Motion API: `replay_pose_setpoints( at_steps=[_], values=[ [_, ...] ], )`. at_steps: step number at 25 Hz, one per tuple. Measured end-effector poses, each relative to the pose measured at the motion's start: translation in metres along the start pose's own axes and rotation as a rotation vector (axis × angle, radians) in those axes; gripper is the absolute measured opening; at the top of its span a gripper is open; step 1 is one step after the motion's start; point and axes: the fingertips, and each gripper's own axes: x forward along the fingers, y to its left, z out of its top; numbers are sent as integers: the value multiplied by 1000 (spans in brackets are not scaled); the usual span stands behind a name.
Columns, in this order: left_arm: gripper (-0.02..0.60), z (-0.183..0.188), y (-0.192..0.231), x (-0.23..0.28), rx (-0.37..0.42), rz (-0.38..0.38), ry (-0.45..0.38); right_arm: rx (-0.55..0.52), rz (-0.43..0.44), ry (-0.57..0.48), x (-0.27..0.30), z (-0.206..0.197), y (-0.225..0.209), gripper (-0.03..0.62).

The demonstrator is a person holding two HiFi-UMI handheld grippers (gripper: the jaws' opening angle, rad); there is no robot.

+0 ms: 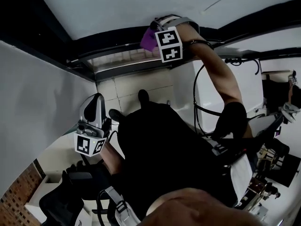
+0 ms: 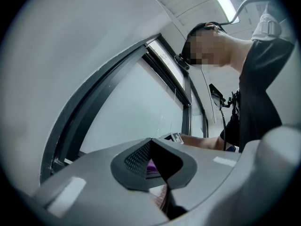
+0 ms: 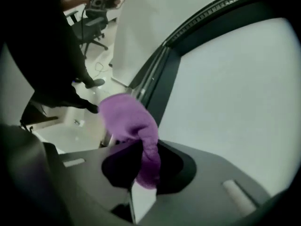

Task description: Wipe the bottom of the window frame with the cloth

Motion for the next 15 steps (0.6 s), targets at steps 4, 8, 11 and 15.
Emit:
replay_pose_setpoints(
  at_steps=[4, 8, 11, 15],
  values=[
    [3, 4, -9, 5, 17, -31, -2, -101, -62, 146, 31, -22, -2, 60],
    [3, 3, -7, 5, 14, -26, 2, -187, 71, 128, -16, -3, 63, 61],
    [3, -3, -5, 5, -3, -19, 20, -207, 276, -22, -60, 29, 157, 63],
    [2, -12, -1, 12, -39, -14, 39, 755, 666, -780, -39, 67, 238, 66]
  ],
)
